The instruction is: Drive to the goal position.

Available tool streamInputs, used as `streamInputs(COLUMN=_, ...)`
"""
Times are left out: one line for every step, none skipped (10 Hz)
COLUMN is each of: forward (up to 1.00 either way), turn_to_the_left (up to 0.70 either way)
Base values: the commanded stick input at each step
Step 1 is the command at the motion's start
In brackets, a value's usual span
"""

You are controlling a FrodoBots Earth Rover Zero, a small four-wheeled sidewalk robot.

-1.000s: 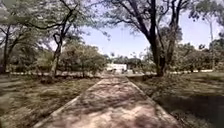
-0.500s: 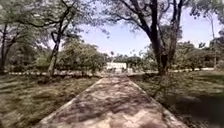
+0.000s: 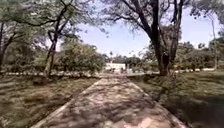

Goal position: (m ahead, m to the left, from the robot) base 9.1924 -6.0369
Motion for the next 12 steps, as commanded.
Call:
streamInputs(forward=0.5, turn_to_the_left=0.0)
streamInputs(forward=0.5, turn_to_the_left=0.0)
streamInputs(forward=0.5, turn_to_the_left=0.0)
streamInputs(forward=0.5, turn_to_the_left=0.0)
streamInputs(forward=0.5, turn_to_the_left=0.0)
streamInputs(forward=0.5, turn_to_the_left=0.0)
streamInputs(forward=0.5, turn_to_the_left=0.0)
streamInputs(forward=0.5, turn_to_the_left=0.0)
streamInputs(forward=0.5, turn_to_the_left=0.0)
streamInputs(forward=0.5, turn_to_the_left=0.0)
streamInputs(forward=0.5, turn_to_the_left=0.0)
streamInputs(forward=0.5, turn_to_the_left=0.0)
